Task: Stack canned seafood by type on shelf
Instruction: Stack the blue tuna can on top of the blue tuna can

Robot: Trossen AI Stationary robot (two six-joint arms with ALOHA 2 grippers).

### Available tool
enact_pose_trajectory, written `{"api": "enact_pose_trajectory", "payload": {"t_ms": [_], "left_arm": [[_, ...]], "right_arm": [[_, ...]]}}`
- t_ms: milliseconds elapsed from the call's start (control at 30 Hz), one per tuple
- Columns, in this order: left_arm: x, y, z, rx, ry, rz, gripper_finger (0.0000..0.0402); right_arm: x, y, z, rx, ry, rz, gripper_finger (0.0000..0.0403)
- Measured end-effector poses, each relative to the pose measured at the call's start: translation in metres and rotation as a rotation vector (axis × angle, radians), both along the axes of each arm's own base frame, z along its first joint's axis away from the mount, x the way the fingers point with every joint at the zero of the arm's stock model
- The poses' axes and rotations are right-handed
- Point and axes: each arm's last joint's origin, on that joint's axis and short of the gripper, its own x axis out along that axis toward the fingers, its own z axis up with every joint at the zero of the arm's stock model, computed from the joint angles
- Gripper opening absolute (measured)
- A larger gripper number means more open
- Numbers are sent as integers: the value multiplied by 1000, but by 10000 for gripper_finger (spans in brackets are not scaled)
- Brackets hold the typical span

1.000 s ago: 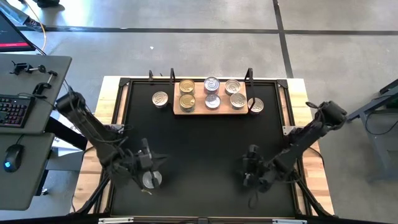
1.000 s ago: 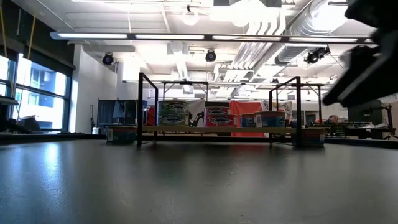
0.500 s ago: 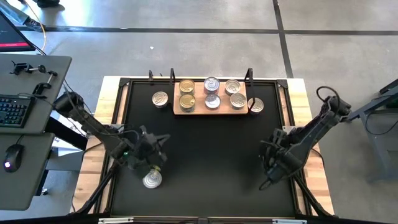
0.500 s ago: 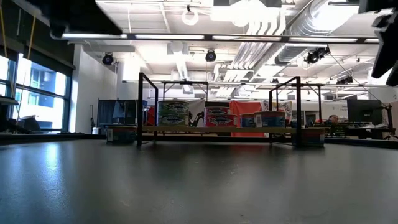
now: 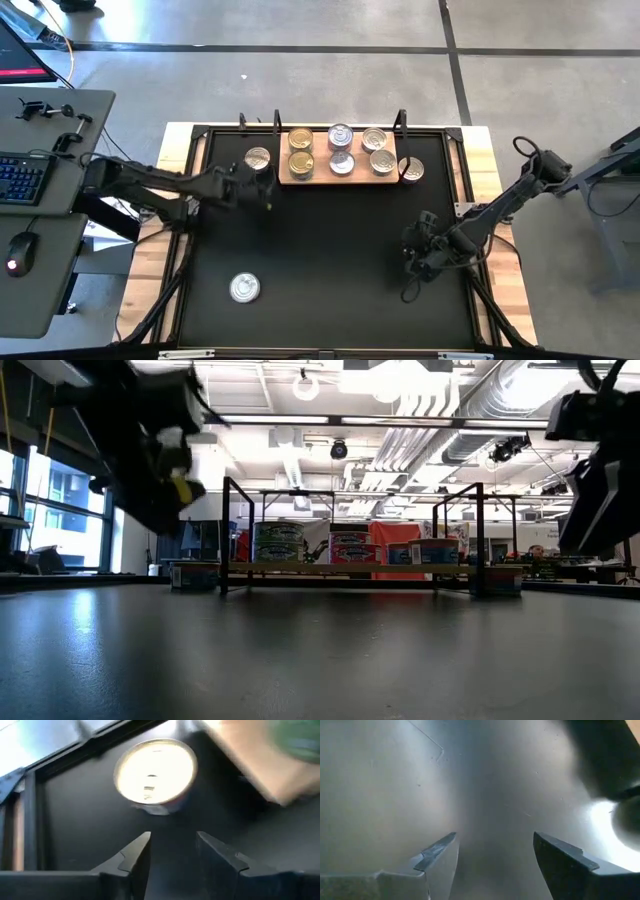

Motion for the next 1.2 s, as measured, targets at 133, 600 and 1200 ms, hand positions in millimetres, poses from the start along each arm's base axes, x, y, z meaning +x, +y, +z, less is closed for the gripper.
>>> {"api": "enact_pose_trajectory", "payload": {"t_ms": [133,600,1200], "left_arm": [[-7,35,-7,-13,17,97,149],[-7,121,-9,-53,-147,33,79],[-10,65,-30,-284,186,-74,4]], "right_arm": [[-1,-1,-4,0,-1,2,249],[-1,0,-4,5,-15,-8,249],[5,5,-2,60,-67,20,249]]}}
